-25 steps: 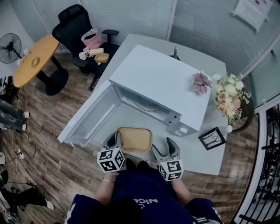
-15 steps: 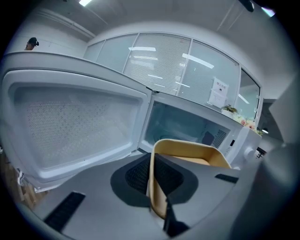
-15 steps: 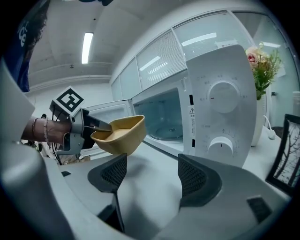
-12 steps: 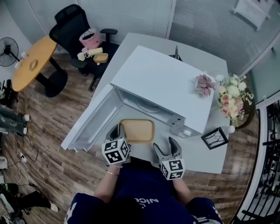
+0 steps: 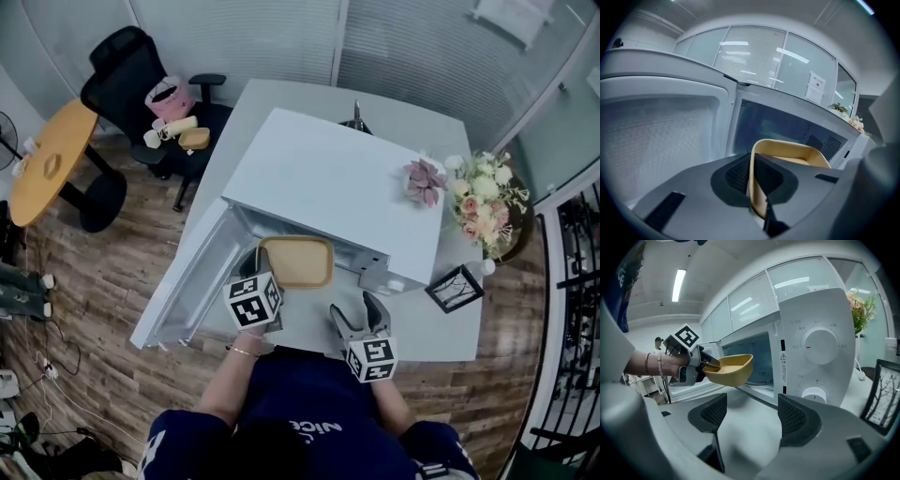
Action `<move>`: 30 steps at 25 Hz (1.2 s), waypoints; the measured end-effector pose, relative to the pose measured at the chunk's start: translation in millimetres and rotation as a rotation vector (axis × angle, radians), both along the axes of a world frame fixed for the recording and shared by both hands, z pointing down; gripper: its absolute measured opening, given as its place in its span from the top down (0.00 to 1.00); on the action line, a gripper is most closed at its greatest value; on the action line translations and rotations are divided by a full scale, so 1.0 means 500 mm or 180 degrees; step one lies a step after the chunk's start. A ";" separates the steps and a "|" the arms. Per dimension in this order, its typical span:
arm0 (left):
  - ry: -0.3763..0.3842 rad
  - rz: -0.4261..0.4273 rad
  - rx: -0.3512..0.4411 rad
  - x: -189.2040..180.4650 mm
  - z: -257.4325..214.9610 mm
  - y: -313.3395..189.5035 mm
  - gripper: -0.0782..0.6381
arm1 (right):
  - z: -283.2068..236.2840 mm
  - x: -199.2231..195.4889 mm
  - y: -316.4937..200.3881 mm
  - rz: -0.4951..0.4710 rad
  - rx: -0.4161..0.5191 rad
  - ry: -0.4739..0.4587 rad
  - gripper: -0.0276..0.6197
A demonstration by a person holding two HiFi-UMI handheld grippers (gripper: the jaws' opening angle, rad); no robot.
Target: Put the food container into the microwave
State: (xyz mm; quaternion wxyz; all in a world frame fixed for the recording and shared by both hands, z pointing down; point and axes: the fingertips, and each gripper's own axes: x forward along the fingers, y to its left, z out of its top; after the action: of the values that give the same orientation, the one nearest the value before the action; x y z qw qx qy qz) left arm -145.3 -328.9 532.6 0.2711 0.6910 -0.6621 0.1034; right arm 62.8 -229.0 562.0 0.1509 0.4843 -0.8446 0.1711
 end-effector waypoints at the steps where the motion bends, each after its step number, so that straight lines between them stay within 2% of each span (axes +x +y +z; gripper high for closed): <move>1: 0.0022 0.0035 -0.0007 0.005 0.002 -0.012 0.87 | 0.000 0.002 -0.001 0.0023 0.0003 0.0020 0.44; 4: 0.0093 0.0167 -0.0016 0.024 0.003 -0.051 0.87 | -0.002 0.009 -0.004 0.0079 0.0028 0.0096 0.44; 10: 0.0032 0.0271 -0.0010 0.046 0.008 -0.108 0.87 | 0.004 0.052 -0.003 0.0384 -0.0022 0.0119 0.44; 17: 0.0092 0.0208 -0.0001 0.052 0.031 -0.154 0.87 | 0.013 0.074 0.008 0.0572 -0.0103 0.0209 0.44; 21: 0.0097 0.0270 0.0065 0.058 0.033 -0.173 0.87 | 0.012 0.087 0.020 0.0693 -0.0131 0.0281 0.44; 30: 0.0210 0.0243 -0.0001 0.073 0.073 -0.222 0.87 | 0.014 0.128 0.041 0.1015 -0.0181 0.0341 0.45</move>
State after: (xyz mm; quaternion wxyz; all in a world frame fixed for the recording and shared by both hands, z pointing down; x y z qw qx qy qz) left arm -108.5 -440.1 568.9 0.2888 0.7187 -0.6260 0.0908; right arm 126.6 -208.5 569.0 0.1803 0.6162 -0.7426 0.1907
